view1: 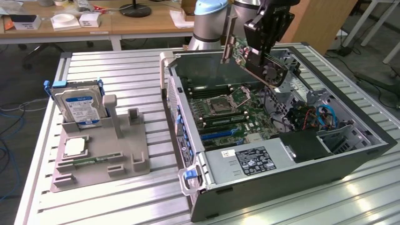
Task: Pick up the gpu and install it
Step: 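Insert the gpu into the slot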
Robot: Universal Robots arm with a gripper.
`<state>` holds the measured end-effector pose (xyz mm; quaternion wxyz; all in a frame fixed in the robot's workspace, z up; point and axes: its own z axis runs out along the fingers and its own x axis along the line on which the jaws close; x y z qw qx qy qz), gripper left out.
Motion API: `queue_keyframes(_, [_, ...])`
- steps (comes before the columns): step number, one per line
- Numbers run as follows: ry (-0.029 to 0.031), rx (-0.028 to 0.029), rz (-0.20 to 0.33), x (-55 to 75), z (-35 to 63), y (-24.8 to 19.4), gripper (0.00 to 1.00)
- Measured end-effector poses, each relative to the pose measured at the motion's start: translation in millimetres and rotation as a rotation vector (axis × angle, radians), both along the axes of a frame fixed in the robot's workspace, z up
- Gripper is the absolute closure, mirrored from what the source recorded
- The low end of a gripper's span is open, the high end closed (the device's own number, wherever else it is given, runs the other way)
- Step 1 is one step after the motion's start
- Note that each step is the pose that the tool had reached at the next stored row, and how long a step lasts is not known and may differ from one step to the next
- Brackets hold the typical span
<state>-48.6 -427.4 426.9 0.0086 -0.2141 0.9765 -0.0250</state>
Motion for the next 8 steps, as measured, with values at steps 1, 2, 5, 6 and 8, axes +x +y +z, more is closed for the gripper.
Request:
queue_keyframes(1, [0.0000,0.0000,0.006,0.0,0.0,0.0,0.74])
queue_keyframes(2, [0.0000,0.0000,0.011,0.0,0.0,0.0,0.74])
queue_keyframes(5, [0.0000,0.0000,0.029,0.0,0.0,0.0,0.74])
queue_keyframes(6, [0.0000,0.0000,0.034,0.0,0.0,0.0,0.74])
queue_keyframes(8, [0.0001,0.0000,0.045,0.0,0.0,0.0,0.74])
